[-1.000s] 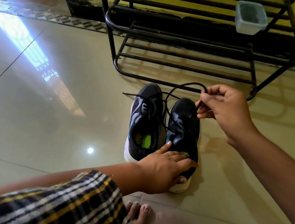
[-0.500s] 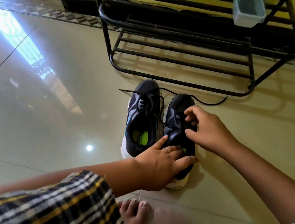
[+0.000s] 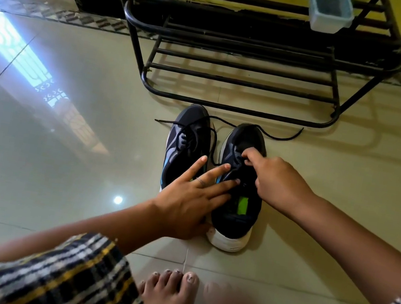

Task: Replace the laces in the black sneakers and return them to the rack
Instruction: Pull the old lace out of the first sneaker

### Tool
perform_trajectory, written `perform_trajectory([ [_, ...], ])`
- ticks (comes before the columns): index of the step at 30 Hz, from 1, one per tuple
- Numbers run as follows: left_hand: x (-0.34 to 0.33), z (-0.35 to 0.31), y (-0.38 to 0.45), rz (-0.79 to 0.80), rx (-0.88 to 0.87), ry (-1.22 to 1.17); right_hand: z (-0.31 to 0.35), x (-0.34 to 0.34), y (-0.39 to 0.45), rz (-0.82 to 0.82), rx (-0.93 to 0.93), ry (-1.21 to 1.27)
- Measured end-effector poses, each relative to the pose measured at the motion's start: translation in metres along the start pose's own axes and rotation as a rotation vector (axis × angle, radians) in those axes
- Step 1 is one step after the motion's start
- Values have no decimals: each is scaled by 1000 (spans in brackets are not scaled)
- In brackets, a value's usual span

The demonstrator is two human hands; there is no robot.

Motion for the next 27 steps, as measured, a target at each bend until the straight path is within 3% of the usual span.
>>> perform_trajectory([
  [4,-2,-6,-1,-9,59,-52,4,-1,-7,6,48,-217],
  [11,2,-10,-5,79,72,-90,1,-4,-14,23,40,-207],
  [18,1,-16,-6,111,57,-127,9,-4,-9,143,2,-328],
  [27,3,-15,-3,110,57,-155,15,-4,-5,69,6,-355],
])
Point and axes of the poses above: each hand's wrist, its own y-axis towards the middle knuckle, its own x-axis out of the back of the hand, z = x × y, the point moved 2 cm from there along y, towards the middle knuckle
